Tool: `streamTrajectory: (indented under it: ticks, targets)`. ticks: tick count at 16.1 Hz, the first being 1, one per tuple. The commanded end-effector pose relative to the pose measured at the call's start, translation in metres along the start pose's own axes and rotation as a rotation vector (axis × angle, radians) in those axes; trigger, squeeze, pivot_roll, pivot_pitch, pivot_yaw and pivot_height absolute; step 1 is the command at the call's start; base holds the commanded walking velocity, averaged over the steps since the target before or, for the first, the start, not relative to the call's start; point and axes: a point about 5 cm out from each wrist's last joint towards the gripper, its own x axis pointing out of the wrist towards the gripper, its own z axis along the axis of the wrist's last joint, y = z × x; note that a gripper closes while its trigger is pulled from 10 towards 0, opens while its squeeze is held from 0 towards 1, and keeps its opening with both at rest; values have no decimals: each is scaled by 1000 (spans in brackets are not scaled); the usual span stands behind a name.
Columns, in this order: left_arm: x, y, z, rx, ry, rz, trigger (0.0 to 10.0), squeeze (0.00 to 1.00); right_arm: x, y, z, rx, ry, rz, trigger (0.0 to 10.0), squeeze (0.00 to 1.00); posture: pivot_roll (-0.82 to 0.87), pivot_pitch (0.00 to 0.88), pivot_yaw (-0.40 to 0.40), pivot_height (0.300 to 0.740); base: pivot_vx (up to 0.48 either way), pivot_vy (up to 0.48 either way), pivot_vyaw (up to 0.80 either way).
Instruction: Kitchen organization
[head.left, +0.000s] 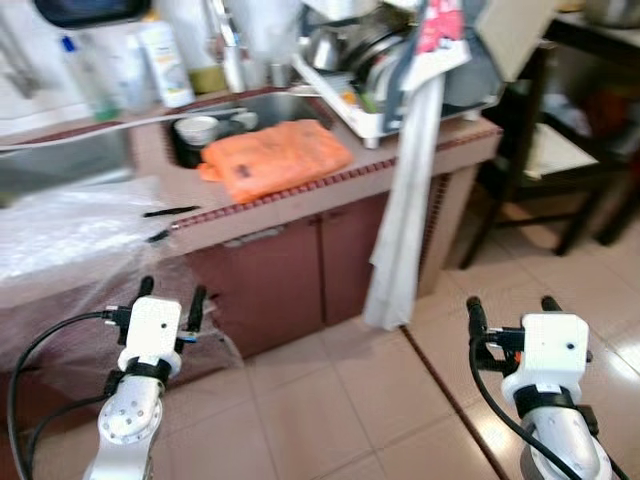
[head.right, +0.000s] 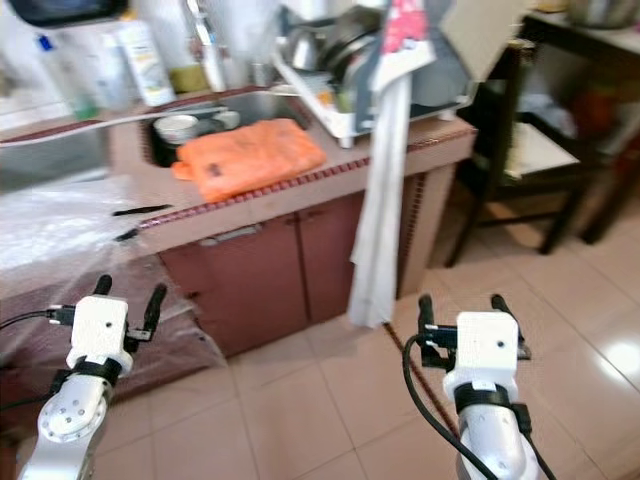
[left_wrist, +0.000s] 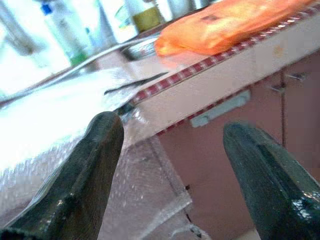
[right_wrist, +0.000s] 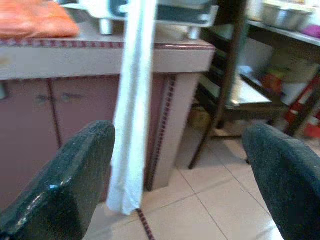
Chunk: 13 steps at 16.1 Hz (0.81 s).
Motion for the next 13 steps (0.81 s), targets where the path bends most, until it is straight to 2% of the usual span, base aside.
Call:
streamTrajectory:
  ticks: [1,2,4,7,9,10,13]
  targets:
    - [-4,5,0,-43,18,33,10000,0,1,7,7,8,-20,28,10000,0,-36,57,36,740,0,0,800]
    - [-5,1,7,-98,-5,24,10000,0,3,9,11,13,-37,47,10000,0,-31,61,31,740,0,0,800]
    - [-4,1,13,-125,-15,25,10000,0,4,9,15,14,-50,56,10000,0,-26,62,25,740,0,0,800]
    - [0,-8,25,-244,-7,-47,10000,0,9,12,18,37,-68,73,10000,0,-8,61,16,740,0,0,800]
    - [0,-7,28,-240,-8,-44,10000,0,12,13,19,42,-71,75,10000,0,-7,60,14,740,0,0,666]
    - [1,-10,27,-245,14,-55,10000,0,14,11,20,78,-75,62,10000,0,-2,62,10,740,0,0,0]
    - [4,-11,28,-270,38,-69,10000,0,17,8,19,73,-73,46,10000,0,6,63,8,740,0,0,0]
